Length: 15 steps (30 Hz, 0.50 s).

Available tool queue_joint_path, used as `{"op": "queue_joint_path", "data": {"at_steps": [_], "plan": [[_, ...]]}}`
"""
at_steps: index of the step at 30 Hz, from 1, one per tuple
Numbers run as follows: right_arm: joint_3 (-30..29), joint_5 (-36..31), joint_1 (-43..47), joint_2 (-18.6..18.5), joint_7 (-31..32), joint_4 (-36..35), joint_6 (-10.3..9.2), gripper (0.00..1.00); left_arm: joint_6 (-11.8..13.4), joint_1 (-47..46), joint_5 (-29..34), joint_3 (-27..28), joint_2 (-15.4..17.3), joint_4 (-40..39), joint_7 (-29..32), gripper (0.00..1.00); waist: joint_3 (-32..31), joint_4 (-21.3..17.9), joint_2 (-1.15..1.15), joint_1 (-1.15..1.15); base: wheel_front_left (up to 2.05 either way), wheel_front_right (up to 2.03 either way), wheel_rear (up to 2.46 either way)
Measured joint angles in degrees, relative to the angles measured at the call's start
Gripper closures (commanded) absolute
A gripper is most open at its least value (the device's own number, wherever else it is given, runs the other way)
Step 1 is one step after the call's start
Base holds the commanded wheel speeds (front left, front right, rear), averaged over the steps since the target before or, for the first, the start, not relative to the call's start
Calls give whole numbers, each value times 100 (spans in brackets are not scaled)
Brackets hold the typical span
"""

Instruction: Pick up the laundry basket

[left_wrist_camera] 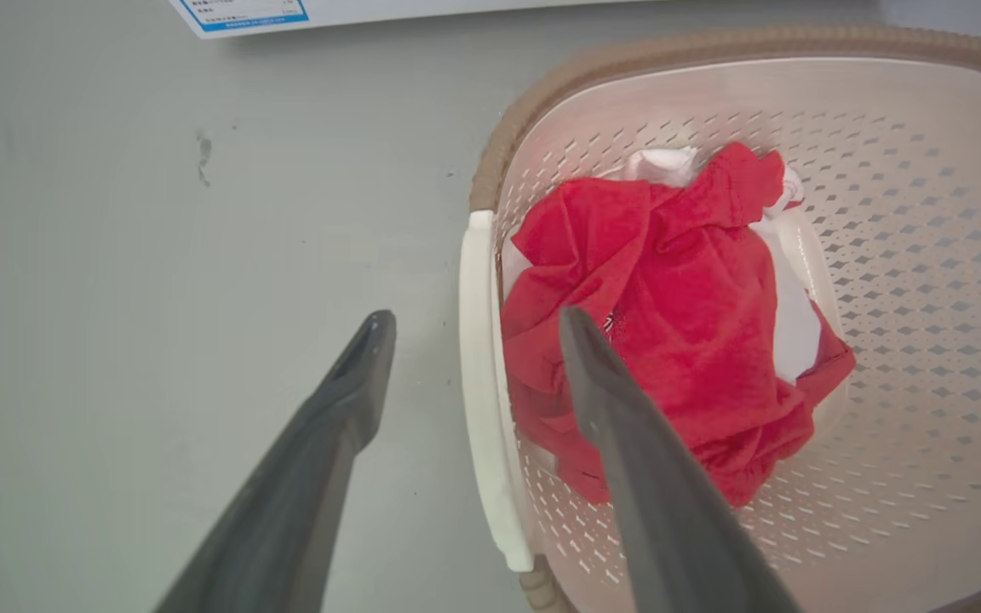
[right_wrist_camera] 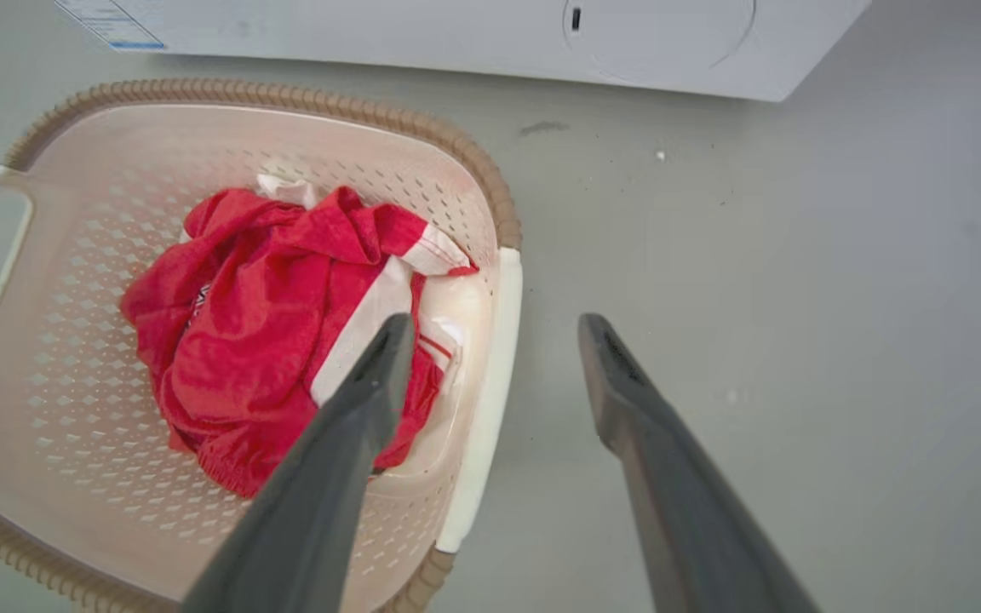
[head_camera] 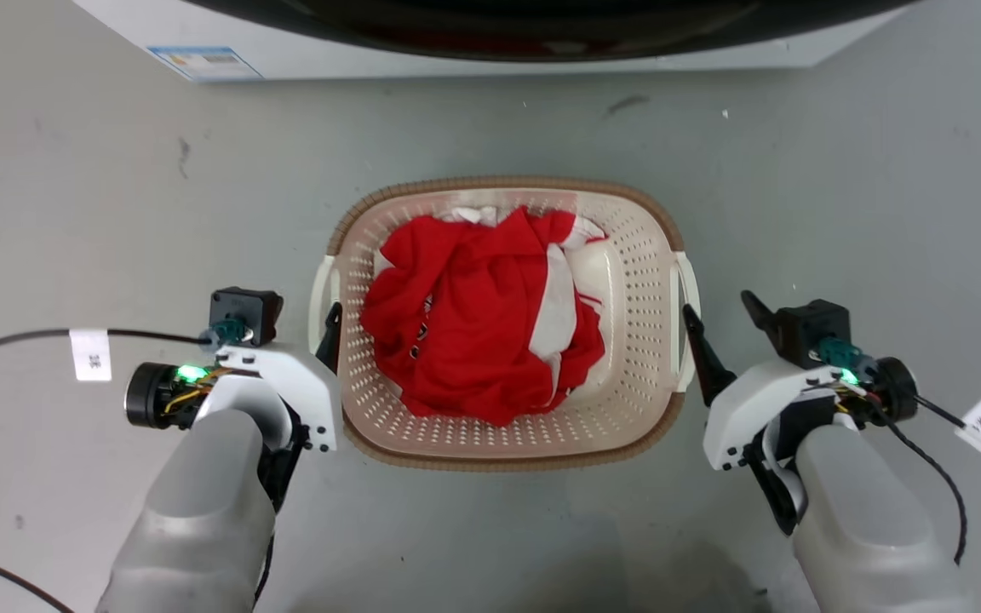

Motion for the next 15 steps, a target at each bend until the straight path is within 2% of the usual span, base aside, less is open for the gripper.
{"op": "queue_joint_path", "data": {"at_steps": [6, 15], "plan": [[792, 723, -524, -1, 62, 892, 0, 0, -9, -325, -558, -537, 171, 348, 408, 0, 341, -220, 0, 0, 0, 0, 0], [2004, 1650, -1089, 0, 274, 1269, 0, 0, -9, -653, -1241, -1071, 603, 489, 717, 0, 755, -473, 0, 0, 0, 0, 0]]}}
